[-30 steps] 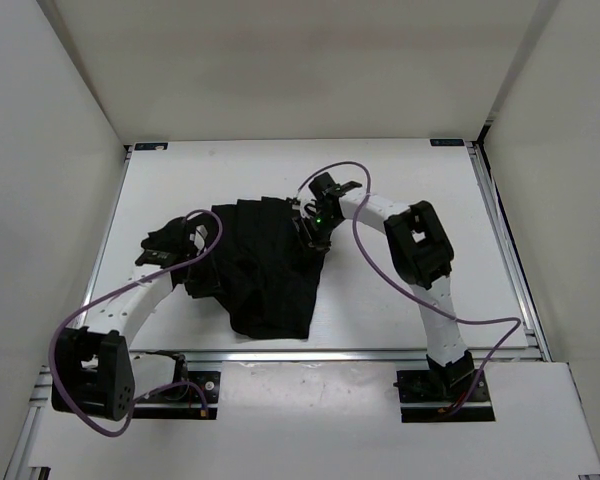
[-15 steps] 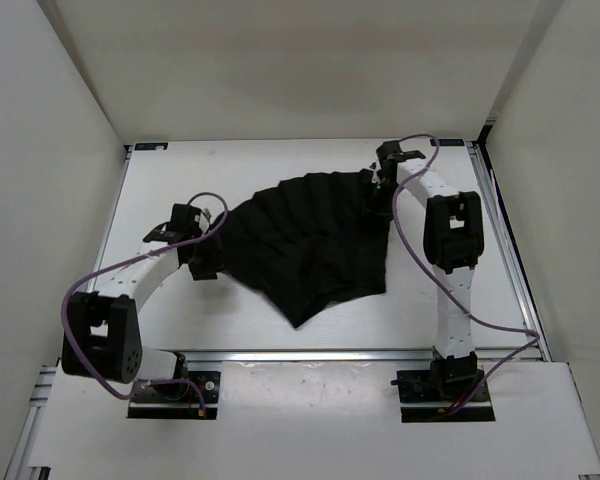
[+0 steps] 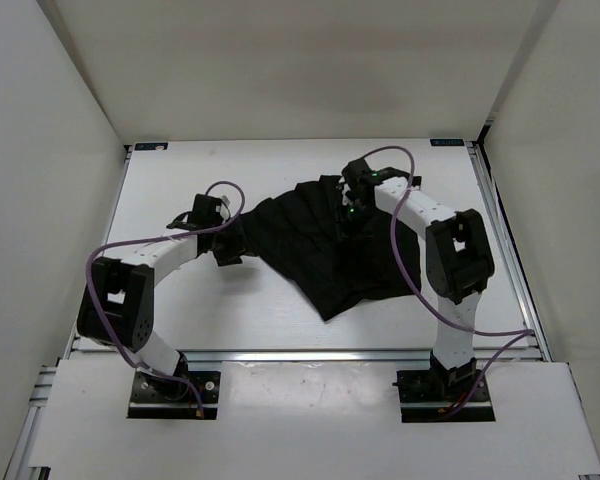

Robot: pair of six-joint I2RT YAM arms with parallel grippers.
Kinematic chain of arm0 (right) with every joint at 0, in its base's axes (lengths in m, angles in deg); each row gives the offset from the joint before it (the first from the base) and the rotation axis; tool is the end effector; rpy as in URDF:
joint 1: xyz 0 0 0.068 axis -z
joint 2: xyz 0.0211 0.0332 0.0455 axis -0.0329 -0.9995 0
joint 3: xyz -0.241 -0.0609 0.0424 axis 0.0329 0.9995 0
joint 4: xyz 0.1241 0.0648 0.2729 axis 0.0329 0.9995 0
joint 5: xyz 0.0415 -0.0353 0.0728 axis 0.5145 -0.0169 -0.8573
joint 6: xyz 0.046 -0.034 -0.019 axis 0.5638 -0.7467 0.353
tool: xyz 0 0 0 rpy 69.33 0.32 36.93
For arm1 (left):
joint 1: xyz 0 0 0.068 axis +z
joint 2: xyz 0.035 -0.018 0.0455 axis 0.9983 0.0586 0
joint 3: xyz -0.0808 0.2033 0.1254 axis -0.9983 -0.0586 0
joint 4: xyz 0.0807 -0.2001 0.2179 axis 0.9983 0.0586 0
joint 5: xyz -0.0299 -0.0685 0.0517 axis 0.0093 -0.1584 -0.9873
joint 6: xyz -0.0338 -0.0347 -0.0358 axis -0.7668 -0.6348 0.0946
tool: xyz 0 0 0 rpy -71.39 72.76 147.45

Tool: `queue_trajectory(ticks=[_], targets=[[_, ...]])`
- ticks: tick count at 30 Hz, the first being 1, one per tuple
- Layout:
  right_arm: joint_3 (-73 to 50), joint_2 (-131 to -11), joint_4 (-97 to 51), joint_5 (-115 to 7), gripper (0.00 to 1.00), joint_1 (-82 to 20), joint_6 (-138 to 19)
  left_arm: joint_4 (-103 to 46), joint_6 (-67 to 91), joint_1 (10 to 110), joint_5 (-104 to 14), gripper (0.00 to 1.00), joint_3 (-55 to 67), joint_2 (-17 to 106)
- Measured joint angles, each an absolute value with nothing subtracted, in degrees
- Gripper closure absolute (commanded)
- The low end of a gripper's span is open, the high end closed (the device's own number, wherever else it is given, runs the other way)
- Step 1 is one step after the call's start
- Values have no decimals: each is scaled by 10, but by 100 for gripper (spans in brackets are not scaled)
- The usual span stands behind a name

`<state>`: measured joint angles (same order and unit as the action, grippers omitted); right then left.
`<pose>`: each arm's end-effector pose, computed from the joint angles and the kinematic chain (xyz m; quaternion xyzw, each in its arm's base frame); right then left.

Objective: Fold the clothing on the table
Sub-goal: Flatten the skirt out

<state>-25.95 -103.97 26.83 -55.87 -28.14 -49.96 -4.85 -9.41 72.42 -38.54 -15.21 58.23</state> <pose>0.3949 0.2027 0.1590 -0.0986 0.9821 0.1243 0.1018 0.3305 -0.0954 0.1213 -0.1237 0.9492 -0.2191 0.1891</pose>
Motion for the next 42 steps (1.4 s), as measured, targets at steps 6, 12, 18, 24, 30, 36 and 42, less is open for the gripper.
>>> queue_trajectory(ticks=[6, 12, 18, 24, 30, 36, 42], targets=[[-255, -1046, 291, -626, 53, -322, -500, -64, -112, 702, -371, 40, -133, 605], [-361, -1155, 325, -671, 56, -339, -517, -67, -115, 717, -363, 41, -131, 601], [-474, -1269, 335, -748, 56, -344, -499, -55, -119, 728, -357, 41, -123, 592], [-473, -1276, 214, -796, 55, -328, -448, -58, -134, 704, -346, 42, -113, 590], [-304, -1168, 11, -836, 55, -291, -362, -56, -143, 670, -345, 42, -98, 590], [-215, -996, -47, -824, 54, -251, -347, -49, -169, 635, -388, 47, -60, 594], [-96, -838, -71, -789, 53, -233, -352, -25, -187, 569, -472, 42, 23, 643]])
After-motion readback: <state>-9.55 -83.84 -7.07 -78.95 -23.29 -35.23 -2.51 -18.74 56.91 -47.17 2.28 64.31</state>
